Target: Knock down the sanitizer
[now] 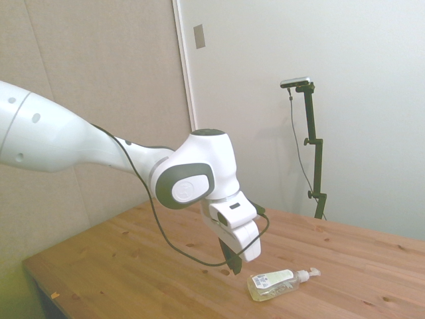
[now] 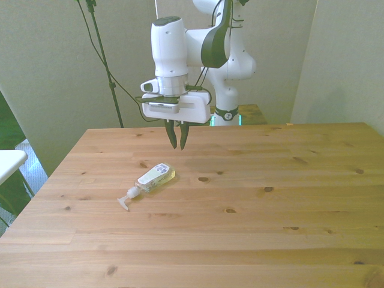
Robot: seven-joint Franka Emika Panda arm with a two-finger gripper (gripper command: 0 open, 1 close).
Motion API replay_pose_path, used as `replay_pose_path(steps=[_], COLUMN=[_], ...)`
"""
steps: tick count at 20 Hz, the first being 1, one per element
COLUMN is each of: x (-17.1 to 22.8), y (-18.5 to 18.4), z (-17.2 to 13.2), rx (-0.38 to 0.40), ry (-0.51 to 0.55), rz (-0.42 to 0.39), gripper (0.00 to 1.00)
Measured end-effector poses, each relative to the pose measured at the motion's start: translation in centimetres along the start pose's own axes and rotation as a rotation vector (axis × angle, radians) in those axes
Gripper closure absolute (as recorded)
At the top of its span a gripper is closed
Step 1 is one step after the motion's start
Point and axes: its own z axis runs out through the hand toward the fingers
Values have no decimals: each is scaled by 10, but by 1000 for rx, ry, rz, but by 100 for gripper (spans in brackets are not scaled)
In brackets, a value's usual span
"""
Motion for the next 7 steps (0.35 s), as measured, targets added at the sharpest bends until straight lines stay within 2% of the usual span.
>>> replay_pose_path(steps=[7], x=[-69], y=[-9], z=[-18], rx=[-14], ry=[31], rz=[-33], gripper=[0])
